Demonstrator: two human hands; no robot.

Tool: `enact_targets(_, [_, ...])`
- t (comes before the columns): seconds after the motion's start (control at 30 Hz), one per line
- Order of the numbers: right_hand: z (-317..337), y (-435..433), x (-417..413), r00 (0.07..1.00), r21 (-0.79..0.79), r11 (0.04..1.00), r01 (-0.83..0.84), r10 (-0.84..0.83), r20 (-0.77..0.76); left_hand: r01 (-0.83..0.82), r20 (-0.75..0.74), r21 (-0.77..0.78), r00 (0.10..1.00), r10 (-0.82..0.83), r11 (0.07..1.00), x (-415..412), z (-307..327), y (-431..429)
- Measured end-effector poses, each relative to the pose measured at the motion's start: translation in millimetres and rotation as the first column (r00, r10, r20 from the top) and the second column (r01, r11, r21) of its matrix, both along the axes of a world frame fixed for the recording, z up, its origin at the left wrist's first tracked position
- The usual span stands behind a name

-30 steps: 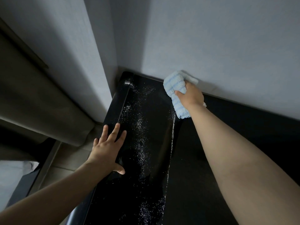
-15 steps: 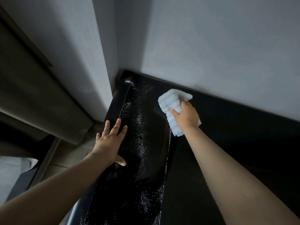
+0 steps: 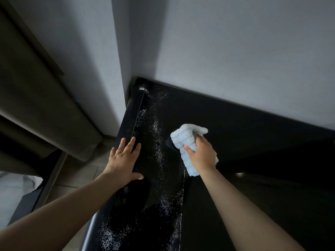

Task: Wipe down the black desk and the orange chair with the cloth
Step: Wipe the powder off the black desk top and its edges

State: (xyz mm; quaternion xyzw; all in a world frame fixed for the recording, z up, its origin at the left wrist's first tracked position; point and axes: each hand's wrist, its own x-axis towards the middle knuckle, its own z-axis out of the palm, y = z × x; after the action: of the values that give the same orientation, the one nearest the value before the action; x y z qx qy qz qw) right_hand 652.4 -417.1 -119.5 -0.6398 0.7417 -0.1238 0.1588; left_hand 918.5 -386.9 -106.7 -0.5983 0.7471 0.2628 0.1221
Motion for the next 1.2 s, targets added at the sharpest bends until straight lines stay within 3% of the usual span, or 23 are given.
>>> enact_targets(0.43, [2.9, 75.1, 12.8, 0.999, 0.022, 0.999, 0.032, -0.032, -0.008, 0.146, 0.018, 0.061, 0.989, -0.148, 0.987, 9.3, 2.3, 83.2])
enact_targets(1.2, [5.5, 227.5, 38.7, 0.993, 0.090, 0.989, 0.115, -0.113, -0.034, 0.153, 0.102, 0.110, 0.981, -0.164, 0.982, 6.6, -0.4, 134.9])
